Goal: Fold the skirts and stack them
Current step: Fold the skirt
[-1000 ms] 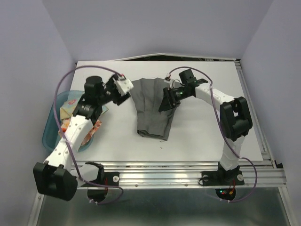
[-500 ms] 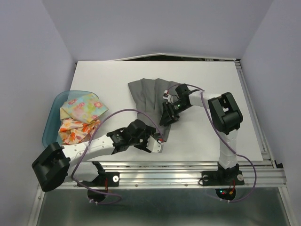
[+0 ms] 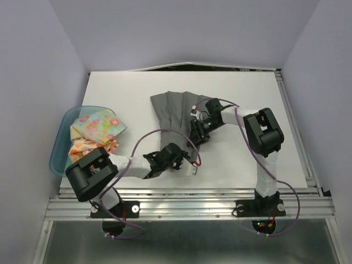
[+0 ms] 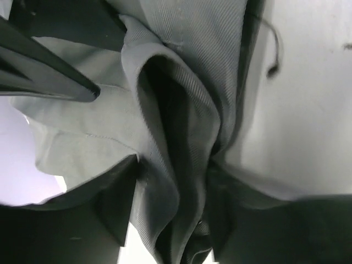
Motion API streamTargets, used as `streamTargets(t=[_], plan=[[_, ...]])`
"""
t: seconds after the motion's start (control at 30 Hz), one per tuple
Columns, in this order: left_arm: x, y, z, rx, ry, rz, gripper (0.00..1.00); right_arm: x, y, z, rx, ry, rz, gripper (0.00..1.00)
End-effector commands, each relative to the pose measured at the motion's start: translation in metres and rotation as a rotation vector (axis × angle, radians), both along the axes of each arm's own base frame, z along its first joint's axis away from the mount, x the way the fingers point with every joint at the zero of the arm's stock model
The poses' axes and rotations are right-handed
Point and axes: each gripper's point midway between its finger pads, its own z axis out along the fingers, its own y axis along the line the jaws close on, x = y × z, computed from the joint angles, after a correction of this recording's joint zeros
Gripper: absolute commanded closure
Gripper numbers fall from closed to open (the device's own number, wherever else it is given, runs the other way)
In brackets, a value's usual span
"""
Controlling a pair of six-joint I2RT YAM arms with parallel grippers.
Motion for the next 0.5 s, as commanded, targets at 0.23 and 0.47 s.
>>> streamTargets(t=[0.23, 0.47], plan=[[-0.018, -0.016, 0.013, -0.012, 0.186, -0.013, 1.0, 0.007, -0.016, -0.032, -0.121, -0.056, 0.0, 0.39], [-0.063, -0.015, 0.037, 0.019, 0.424, -0.099, 1.0, 0.068, -0.008, 0.039, -0.027, -0.234, -0.069, 0.26]])
